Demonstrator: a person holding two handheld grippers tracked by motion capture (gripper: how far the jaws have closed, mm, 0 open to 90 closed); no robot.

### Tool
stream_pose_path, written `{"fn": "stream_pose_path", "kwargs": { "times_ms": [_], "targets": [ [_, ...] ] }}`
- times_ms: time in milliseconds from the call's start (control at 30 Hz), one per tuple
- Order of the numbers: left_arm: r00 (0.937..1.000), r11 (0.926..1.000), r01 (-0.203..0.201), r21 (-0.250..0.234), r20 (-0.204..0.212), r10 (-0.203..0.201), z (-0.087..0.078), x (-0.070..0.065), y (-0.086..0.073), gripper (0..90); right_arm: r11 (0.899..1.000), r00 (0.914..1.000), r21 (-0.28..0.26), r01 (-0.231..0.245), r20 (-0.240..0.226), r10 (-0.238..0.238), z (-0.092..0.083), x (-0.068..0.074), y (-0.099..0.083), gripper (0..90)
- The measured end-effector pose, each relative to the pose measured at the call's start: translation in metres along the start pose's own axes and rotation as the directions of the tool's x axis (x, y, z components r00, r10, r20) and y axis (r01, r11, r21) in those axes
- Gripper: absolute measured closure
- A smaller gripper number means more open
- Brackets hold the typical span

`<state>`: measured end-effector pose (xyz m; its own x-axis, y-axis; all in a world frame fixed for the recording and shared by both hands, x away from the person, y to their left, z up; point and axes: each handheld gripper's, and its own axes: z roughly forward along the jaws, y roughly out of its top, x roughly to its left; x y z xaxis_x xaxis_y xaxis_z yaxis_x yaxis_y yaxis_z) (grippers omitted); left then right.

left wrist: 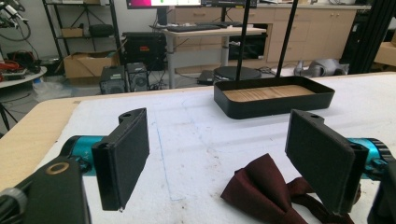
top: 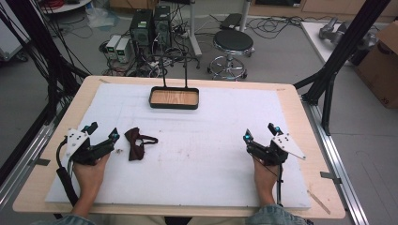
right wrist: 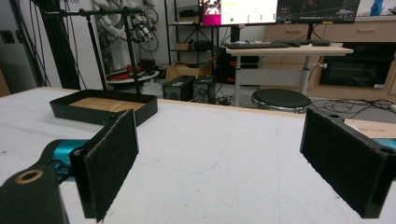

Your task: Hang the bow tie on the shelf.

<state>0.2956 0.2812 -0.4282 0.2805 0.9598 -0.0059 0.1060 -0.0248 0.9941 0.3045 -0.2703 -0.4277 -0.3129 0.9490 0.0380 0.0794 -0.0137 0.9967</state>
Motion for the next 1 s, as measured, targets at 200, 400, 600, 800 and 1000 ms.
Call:
{"fn": "stream_pose_path", "kwargs": {
  "times_ms": [200, 400, 600, 800, 1000],
  "targets": [
    [1.0000, 1.0000, -0.002, 0.001, 0.000, 0.002, -0.001, 0.000, 0.000, 22.6, 1.000, 1.0000, 0.000, 0.004, 0.002, -0.004, 0.000, 0.000, 0.000, 10.6],
    [1.0000, 0.9998, 0.004, 0.020, 0.005, -0.004, 0.001, -0.005, 0.000, 26.6, 1.000, 1.0000, 0.001, 0.004, 0.004, -0.004, 0.000, 0.000, 0.000, 10.5],
    [0.9977, 0.9947, 0.062, 0.082, 0.021, -0.064, 0.008, -0.015, -0.002, 30.6, 1.000, 1.0000, 0.002, 0.007, 0.004, -0.007, 0.000, 0.000, 0.000, 10.5],
    [0.9942, 0.9738, 0.100, 0.204, 0.019, -0.106, 0.023, -0.027, -0.010, 38.1, 1.000, 0.9999, 0.004, 0.010, 0.007, -0.010, 0.000, 0.001, 0.000, 10.5],
    [0.9910, 0.9477, 0.128, 0.292, -0.001, -0.134, 0.032, -0.033, -0.013, 43.4, 1.000, 0.9999, 0.001, 0.014, 0.007, -0.014, 0.000, 0.001, 0.000, 10.6]
  ]
}}
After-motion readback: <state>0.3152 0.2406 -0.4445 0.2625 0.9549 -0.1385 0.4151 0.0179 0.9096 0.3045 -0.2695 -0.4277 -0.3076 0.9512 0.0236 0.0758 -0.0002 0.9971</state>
